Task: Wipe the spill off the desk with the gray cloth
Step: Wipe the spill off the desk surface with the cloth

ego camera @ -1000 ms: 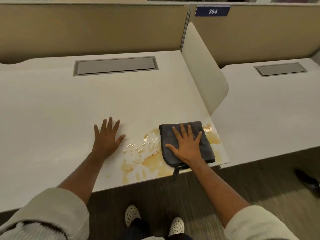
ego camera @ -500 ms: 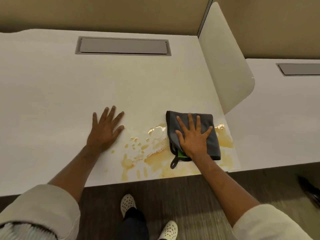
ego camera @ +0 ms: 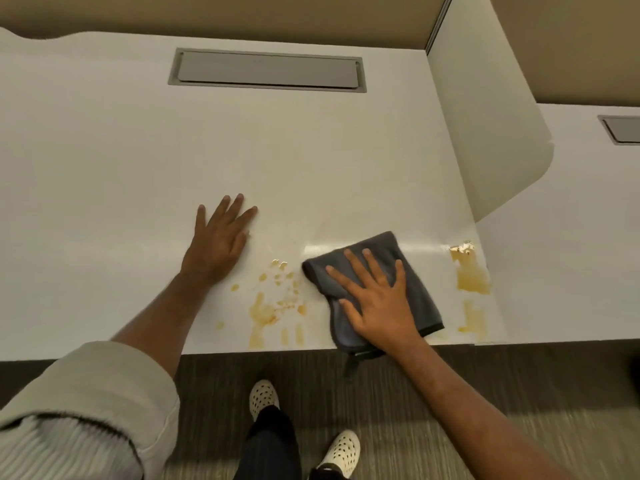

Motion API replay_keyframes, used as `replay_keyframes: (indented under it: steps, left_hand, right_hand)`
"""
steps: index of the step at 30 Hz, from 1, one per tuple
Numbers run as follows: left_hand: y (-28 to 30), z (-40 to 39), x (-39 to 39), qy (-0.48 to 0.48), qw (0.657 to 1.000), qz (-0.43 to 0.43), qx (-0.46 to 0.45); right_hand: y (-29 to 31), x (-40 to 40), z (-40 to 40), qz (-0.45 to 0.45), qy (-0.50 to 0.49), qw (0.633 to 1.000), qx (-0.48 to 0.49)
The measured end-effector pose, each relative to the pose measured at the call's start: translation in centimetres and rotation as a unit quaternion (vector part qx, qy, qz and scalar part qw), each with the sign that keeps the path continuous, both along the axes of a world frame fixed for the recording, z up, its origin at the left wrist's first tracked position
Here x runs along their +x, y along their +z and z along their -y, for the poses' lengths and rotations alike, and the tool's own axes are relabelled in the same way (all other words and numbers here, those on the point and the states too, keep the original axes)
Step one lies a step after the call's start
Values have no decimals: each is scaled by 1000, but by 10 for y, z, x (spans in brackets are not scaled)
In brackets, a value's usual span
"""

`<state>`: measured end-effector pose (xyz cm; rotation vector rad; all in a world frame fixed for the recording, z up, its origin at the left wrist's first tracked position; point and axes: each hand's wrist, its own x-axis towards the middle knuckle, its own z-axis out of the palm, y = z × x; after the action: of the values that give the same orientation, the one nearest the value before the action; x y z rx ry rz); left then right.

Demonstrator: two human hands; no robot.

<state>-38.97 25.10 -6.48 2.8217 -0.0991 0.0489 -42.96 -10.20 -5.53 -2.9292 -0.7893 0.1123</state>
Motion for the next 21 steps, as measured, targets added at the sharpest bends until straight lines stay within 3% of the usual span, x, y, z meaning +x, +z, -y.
replay_keyframes:
  steps: [4, 8, 12, 15, 17, 19, 21]
  left_hand:
    - [-3, -2, 1, 0, 1000, 1, -10]
    - [-4, -1, 2, -1, 1000, 8, -2]
    - [-1, -6, 1, -10, 1000, 8, -28]
    - [1, -12, 3, -22, 996, -22, -86]
    - [1, -21, 3, -39, 998, -38, -45]
    - [1, -36, -3, -48, 996, -23, 67]
    - [3, -55, -11, -13, 994, -16, 112]
  right_hand:
    - [13, 49, 23, -21, -115, 993, -21]
    - [12, 82, -32, -33, -189, 981, -26]
    - [7, 49, -103, -22, -107, 994, -22]
    - [2, 0, -113, -25, -32, 999, -17]
    - [1, -29, -92, -30, -8, 999, -19]
    - [4, -45, -58, -35, -8, 999, -29]
    - [11, -47, -25, -43, -36, 997, -45]
